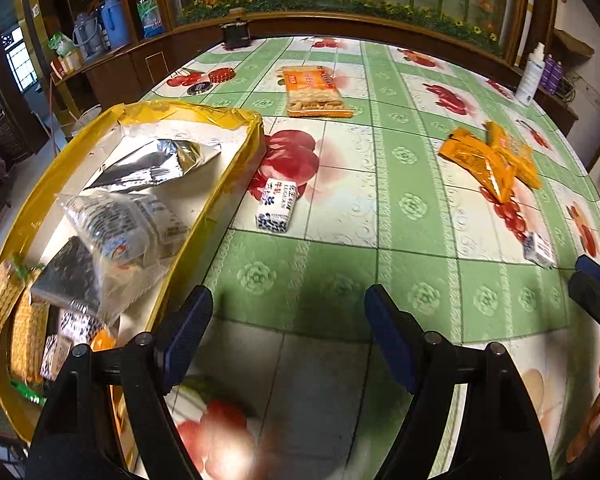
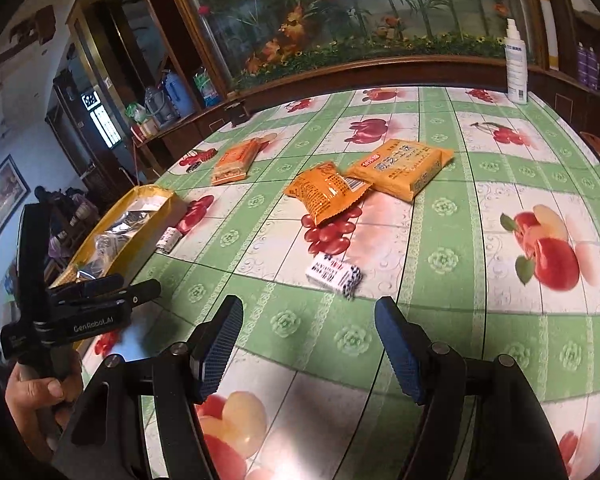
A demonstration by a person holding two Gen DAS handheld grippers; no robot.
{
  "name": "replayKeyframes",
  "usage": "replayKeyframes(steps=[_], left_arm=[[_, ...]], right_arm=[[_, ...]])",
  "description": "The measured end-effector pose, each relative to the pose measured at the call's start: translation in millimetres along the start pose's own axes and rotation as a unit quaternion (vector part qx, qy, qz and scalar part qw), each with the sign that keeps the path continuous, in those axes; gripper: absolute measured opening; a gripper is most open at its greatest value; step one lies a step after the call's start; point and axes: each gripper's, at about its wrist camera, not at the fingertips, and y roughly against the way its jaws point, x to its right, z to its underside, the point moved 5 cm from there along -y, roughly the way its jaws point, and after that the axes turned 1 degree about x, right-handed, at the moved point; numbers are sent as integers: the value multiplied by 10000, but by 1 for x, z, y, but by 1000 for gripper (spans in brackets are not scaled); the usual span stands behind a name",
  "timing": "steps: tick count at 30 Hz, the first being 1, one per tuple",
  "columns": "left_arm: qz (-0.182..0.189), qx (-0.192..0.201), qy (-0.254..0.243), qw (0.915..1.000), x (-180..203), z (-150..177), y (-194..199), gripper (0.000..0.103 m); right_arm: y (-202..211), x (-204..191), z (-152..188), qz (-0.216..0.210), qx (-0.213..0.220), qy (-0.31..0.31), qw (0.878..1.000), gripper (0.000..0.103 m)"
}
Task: Organize snacks
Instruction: 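Move both open tools back toward the white packets on the table, then grasp a white milk packet with the left tool while the right tool grasps another, then carry both white milk packets over the tray with both tools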
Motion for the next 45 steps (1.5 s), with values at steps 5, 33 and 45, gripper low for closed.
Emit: replayKeyframes(steps=[5, 33, 45], left_arm=[[-90, -39, -123, 9999, 3, -12, -15, 79], [1015, 288, -540, 9930, 54, -9, 8, 16], [980, 721, -89, 9925, 11, 17, 78, 16]], right_arm=[[-24, -1, -14, 141, -205, 414, 9988, 71], [-16, -7, 11, 12, -400, 260, 9989, 34], [30, -36, 31, -570, -78, -97, 9983, 34]])
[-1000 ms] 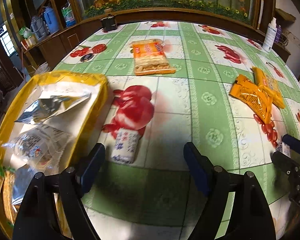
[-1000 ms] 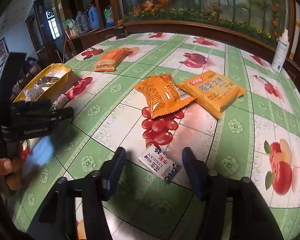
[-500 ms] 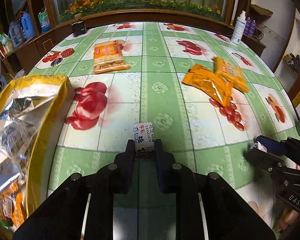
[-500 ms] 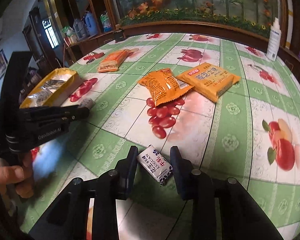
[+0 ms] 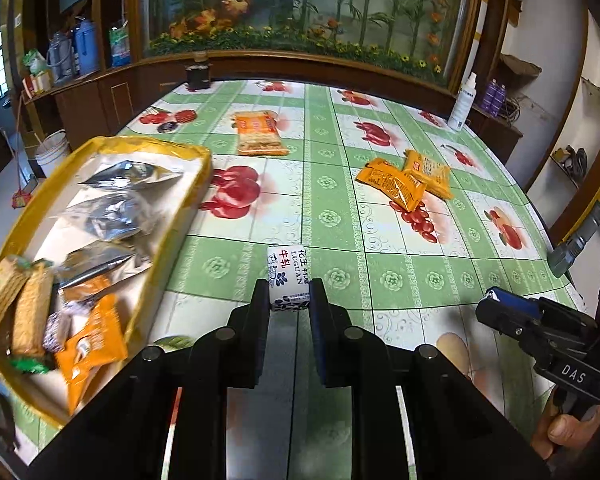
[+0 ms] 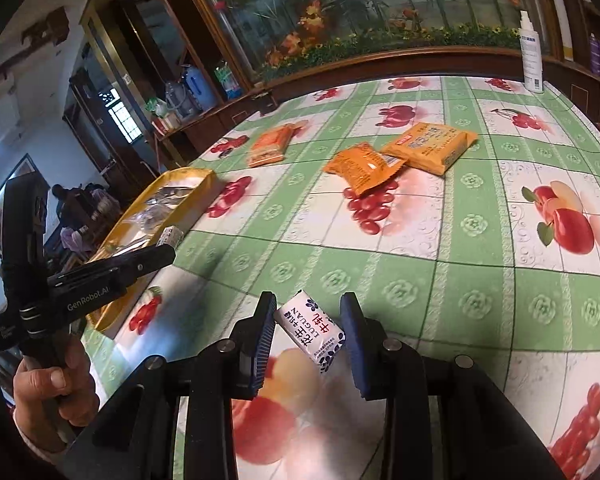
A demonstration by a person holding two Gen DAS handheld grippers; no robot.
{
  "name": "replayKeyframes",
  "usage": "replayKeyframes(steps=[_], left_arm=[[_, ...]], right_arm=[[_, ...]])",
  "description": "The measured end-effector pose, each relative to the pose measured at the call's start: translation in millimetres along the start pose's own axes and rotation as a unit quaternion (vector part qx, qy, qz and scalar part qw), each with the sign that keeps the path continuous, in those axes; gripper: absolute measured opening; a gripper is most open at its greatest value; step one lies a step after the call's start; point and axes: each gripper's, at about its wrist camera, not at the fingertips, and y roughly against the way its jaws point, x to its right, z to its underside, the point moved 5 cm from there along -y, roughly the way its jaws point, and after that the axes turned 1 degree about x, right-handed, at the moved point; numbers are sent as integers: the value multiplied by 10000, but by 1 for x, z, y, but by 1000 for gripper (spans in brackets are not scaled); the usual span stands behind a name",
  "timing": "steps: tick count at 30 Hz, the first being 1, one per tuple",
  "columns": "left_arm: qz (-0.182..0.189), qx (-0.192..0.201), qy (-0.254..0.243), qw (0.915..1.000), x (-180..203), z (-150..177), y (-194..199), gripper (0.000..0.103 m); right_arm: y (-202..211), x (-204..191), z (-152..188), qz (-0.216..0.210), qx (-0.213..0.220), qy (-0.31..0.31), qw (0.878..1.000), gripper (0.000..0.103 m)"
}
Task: Organize snacks
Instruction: 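Carry both white milk packets over the tray with both tools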
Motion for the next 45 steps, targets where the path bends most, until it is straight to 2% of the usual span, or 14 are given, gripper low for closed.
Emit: replayKeyframes(steps=[13, 19, 34, 45], left_arm=[[-277, 270, -97, 9992, -9, 11, 38, 17], [-433, 387, -125, 9982, -16, 12, 46, 17], [-687, 476, 24, 9965, -45, 16, 56, 17], [-854, 478, 160, 9951, -67, 18, 56, 17]], right_arm=[[25, -50, 5, -399, 217, 221, 9987, 34], [27, -66, 3, -451, 255, 337, 9981, 34], [19, -92, -2, -602, 208, 533, 9965, 34], [4, -125, -9, -762, 103, 872, 9932, 34]])
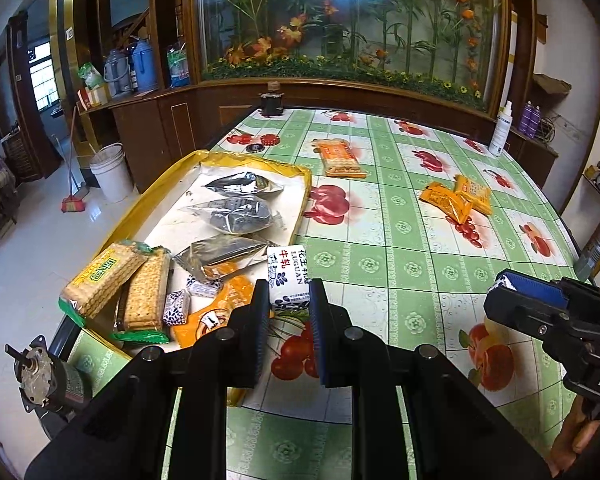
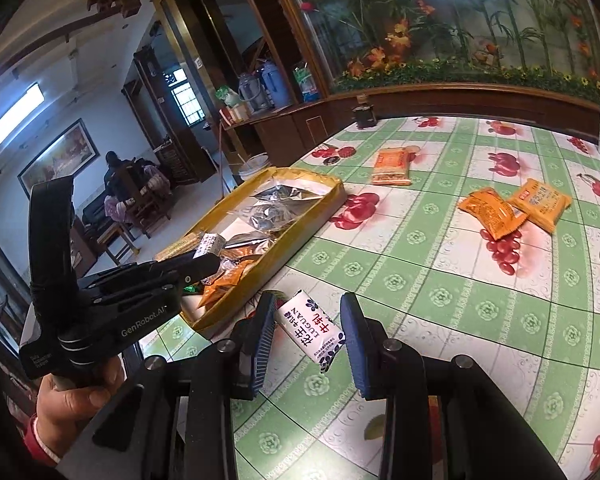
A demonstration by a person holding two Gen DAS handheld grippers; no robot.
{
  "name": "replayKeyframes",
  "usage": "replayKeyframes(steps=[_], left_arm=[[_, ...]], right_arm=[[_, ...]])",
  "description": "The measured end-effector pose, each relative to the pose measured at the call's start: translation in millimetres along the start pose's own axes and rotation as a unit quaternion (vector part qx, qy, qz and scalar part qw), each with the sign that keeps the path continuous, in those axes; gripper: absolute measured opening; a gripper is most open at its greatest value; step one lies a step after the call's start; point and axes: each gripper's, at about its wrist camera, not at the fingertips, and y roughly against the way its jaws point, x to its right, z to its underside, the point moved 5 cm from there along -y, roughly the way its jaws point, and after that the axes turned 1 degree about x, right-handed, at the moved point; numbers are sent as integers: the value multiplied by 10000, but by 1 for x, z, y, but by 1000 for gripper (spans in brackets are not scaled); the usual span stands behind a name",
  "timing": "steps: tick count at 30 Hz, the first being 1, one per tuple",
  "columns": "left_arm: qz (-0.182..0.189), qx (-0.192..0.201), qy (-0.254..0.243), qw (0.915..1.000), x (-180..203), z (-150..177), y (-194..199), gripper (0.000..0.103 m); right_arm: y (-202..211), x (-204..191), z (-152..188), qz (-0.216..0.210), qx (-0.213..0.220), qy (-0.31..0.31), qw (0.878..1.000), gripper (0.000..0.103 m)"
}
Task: Organize snacks
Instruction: 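Carry both white milk packets over the tray with both tools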
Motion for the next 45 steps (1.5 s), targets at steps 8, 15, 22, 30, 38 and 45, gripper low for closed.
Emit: replayKeyframes(steps=[8, 15, 22, 30, 38, 45], left_arm=[[-84, -57, 147, 9998, -17, 2, -6, 17], [-170, -107, 311, 9993, -34, 4, -13, 17], [-290, -200, 505, 9981, -57, 6, -22, 17], [-451, -367, 825, 9949, -93, 8, -34, 17], [-790, -390, 827, 9927, -115, 3, -48, 17], [-842, -453, 805, 9922, -118, 3, -59, 17]], right_arm=[[-18, -14, -7, -99, -116, 164, 9997, 34], [-38, -23, -13, -192, -232, 259, 9992, 34], [-65, -36, -22, -373, -351, 346, 9981, 34], [-120, -59, -46, -597, -433, 431, 9963, 34], [-170, -78, -53, -681, -620, 489, 9945, 34], [-189, -78, -49, -660, -759, 476, 9938, 34]])
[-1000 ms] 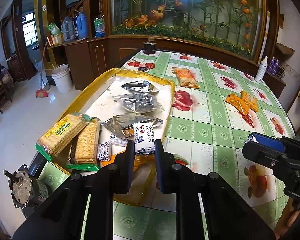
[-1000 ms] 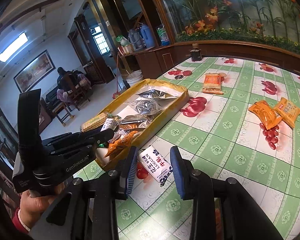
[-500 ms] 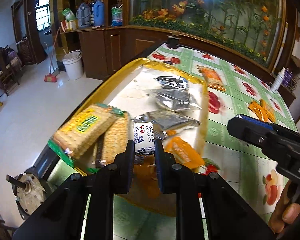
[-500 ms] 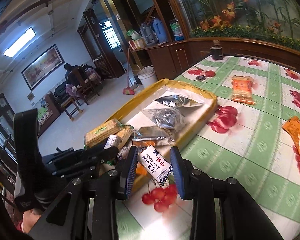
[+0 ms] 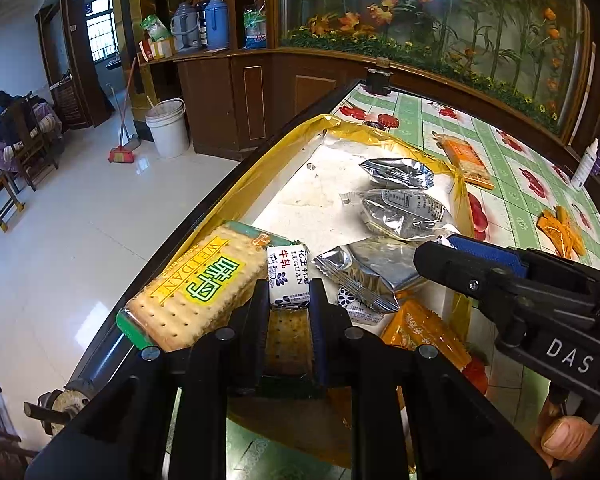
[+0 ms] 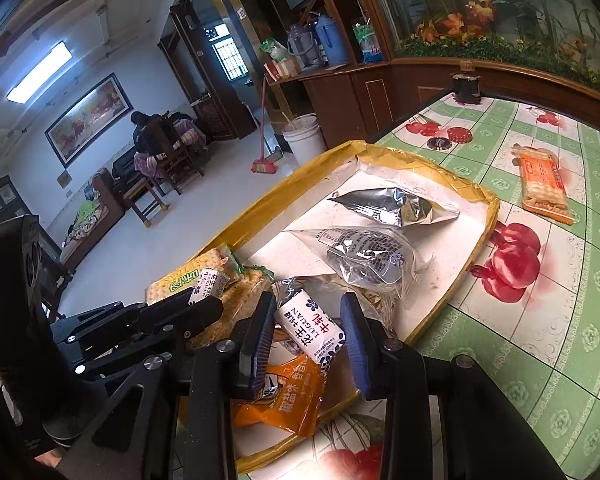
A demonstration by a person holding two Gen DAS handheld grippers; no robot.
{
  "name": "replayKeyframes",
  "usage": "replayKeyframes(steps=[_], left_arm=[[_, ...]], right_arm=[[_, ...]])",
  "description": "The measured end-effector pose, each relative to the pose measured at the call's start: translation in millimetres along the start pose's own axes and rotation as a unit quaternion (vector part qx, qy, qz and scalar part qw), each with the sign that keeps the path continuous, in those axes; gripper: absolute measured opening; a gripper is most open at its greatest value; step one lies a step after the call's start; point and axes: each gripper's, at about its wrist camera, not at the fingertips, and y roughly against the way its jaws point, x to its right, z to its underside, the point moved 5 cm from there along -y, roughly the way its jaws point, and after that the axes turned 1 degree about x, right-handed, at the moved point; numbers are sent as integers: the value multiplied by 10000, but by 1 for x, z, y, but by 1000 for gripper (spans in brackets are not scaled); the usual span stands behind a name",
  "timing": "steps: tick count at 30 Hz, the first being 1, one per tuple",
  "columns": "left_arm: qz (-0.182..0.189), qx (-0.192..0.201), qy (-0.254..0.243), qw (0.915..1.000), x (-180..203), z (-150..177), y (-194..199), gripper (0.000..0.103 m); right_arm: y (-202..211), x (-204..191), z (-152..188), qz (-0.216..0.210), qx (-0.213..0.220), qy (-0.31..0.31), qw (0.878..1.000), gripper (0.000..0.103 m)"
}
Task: Organize snacks
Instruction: 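Carry both white milk packets over the tray with both tools, then open both tools to drop the milk packets into the tray and withdraw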
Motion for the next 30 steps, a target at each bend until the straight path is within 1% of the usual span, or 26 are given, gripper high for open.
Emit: replayKeyframes(steps=[4, 6, 8, 9, 11, 12, 13, 14, 16, 20, 26, 30], left_arm=[[-174, -18, -14, 9998, 0, -2, -3, 17], [-133, -51, 23, 9999, 0, -3, -4, 22], [-108, -74, 12, 9999, 2, -3, -4, 31], [-119, -72, -16, 9999, 5, -3, -4, 34], [-144, -32, -76, 9999, 9, -4, -1, 49], [-153, 9, -107, 9998, 11, -4, 1, 53], [-181, 59, -138, 9997, 13, -5, 4, 62], [-203, 130, -165, 9996, 15, -6, 8, 68], [-272, 275, -189, 9991, 17, -8, 15, 77], [-200, 324, -140, 9992, 22, -11, 20, 78], [-151, 355, -286, 9988, 41, -12, 25, 78], [-83, 399, -394, 9984, 57, -13, 31, 78]], right_arm=[[-5, -1, -2, 0, -28, 10, 10000, 37], [-4, -2, -2, -7, -14, 24, 10000, 38], [-2, -2, -2, 13, 5, 31, 10000, 41], [-1, -1, -2, 8, 8, 20, 10000, 45], [3, 2, -2, 1, 43, -16, 10000, 45], [6, 5, -2, 3, 65, -45, 10000, 46], [11, 7, -2, 3, 103, -82, 9999, 46], [17, 11, -2, 12, 156, -123, 9998, 46], [29, 18, -1, 40, 263, -200, 9994, 46], [54, 39, 3, 170, 429, -415, 9981, 50], [84, 80, 14, 410, 559, -796, 9944, 50], [104, 105, 28, 567, 629, -1036, 9910, 50]])
